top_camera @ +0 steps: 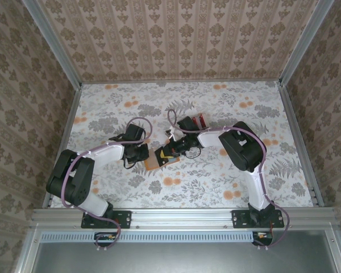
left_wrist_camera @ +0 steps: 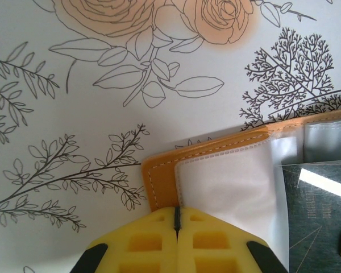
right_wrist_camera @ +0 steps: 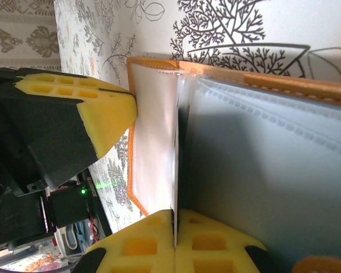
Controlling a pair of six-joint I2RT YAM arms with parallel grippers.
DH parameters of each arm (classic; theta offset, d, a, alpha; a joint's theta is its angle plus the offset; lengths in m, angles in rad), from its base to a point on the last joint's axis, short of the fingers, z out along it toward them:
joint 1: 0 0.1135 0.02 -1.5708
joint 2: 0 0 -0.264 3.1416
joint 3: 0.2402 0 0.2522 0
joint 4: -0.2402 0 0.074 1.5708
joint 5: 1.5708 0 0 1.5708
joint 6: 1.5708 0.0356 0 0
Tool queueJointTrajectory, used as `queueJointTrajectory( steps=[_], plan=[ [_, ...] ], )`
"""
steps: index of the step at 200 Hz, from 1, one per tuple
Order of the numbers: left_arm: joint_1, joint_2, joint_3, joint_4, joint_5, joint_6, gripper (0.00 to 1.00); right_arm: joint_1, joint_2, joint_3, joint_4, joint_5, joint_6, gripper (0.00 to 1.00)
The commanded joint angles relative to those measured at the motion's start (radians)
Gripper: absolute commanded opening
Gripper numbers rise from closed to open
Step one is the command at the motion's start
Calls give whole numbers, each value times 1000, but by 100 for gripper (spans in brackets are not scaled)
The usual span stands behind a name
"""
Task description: Put the credit cards into the card holder
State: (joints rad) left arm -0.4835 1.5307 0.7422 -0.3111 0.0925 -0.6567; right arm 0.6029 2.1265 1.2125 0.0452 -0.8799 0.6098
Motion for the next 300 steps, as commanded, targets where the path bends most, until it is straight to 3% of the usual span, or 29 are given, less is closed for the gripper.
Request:
queueJointTrajectory(
  steps=[1, 147, 195, 250, 300],
  plan=[
    [2, 41, -17, -63, -32, 11, 5, 18, -34, -20, 17, -19, -1, 0],
    [4, 36, -25, -54, -36, 11, 5, -2, -71, -71, -42, -57, -64, 0],
    [3, 43, -23, -51, -27, 22, 5, -3, -33, -39, -7, -124, -79, 0],
    [3, 27, -30, -51, -34, 22, 5, -5, -12, 22, -111, -169, -157, 0],
    [5, 37, -22, -53, -32, 25, 5, -11, 62, 129, -246, -129, -202, 0]
  ],
)
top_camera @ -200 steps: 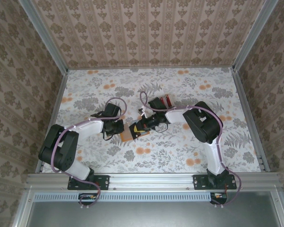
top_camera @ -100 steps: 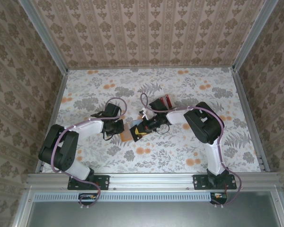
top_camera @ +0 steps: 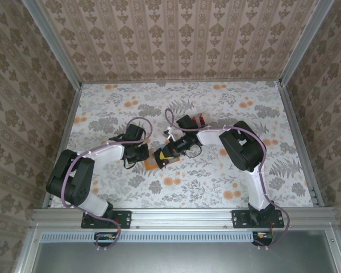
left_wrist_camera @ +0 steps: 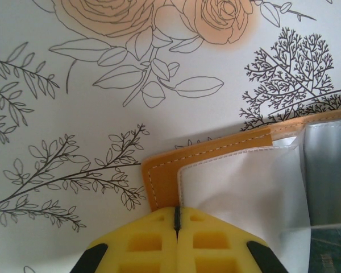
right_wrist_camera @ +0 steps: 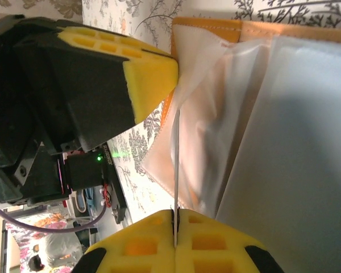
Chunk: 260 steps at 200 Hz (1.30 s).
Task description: Put the credit cards into the card holder
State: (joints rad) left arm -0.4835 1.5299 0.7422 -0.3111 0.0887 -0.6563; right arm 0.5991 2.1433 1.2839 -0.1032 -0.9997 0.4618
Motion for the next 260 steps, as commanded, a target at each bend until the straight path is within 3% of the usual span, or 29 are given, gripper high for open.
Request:
queueJointTrajectory(
  steps=[1, 131, 260],
  plan=[
    [4, 38, -22, -53, -29, 25, 5, -8, 47, 58, -99, -9, -55, 0],
    [6, 32, -26, -56, -35, 29, 5, -38, 183, 299, -366, -53, -246, 0],
    [7, 41, -10, -57, -27, 31, 5, -18, 198, 300, -221, -19, -171, 0]
  ],
)
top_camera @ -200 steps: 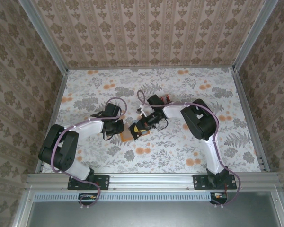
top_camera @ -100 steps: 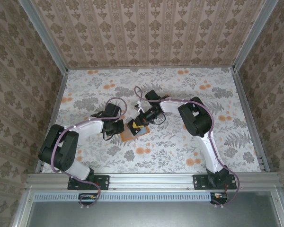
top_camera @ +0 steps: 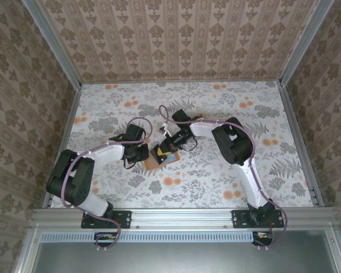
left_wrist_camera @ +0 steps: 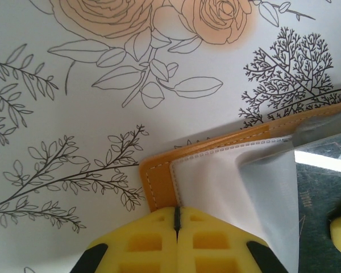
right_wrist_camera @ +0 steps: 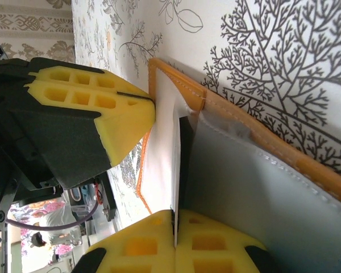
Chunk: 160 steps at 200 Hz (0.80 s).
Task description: Put the credit cards into the card holder
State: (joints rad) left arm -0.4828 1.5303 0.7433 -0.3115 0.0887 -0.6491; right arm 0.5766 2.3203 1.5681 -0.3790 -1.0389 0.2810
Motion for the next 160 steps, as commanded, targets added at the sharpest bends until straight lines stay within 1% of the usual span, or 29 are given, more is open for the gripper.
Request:
queueJointTrajectory(
  steps=[1, 41, 73, 91, 112, 160],
  plan=[
    [6, 41, -12, -57, -27, 23, 5, 5, 22, 17, 55, 21, 9, 0],
    [6, 44, -7, -55, -27, 24, 5, 2, 24, 13, 90, 43, 25, 0],
    [6, 45, -6, -55, -26, 25, 5, 29, 7, -12, 97, 58, 50, 0],
    [6, 47, -7, -57, -27, 26, 5, 43, -25, -58, 141, 57, 101, 0],
    [6, 51, -13, -51, -27, 24, 5, 55, -58, -99, 145, 98, 134, 0],
    [6, 47, -27, -41, -23, 19, 5, 57, -87, -142, 194, 132, 238, 0]
  ],
)
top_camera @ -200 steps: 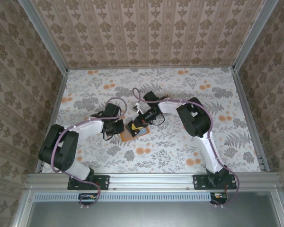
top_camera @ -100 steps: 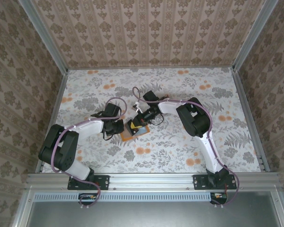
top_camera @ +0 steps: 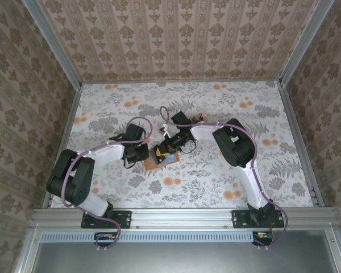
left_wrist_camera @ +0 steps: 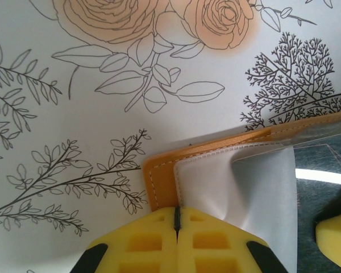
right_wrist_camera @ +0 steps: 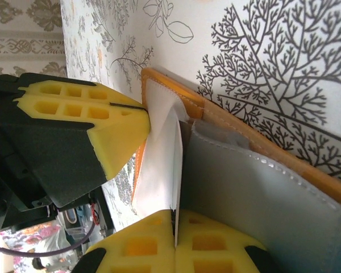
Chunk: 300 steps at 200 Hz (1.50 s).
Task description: Put the credit cards into the card holder
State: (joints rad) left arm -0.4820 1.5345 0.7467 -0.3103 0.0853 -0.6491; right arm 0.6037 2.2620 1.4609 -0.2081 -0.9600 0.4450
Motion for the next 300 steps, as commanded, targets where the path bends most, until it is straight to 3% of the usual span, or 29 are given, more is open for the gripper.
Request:
queueJointTrajectory(
  steps=[1, 107, 132, 171, 195, 228, 300],
  plan=[
    [6, 43, -29, -42, -19, 19, 5, 30, -30, -36, 24, 54, 76, 0],
    [6, 23, -44, -38, -22, 14, 5, 4, -17, -71, 172, 1, 227, 0],
    [5, 24, -45, -33, -20, 12, 5, 24, -26, -65, 111, 43, 171, 0],
    [6, 24, -40, -39, -21, 12, 5, 69, -68, -86, -22, 212, 35, 0],
    [6, 27, -40, -38, -20, 12, 5, 83, -116, -109, -61, 309, 2, 9],
    [6, 26, -40, -40, -23, 13, 5, 95, -181, -104, -127, 413, -30, 32],
    [5, 18, -49, -39, -28, 11, 5, 138, -194, 16, -324, 560, -121, 41]
  ],
)
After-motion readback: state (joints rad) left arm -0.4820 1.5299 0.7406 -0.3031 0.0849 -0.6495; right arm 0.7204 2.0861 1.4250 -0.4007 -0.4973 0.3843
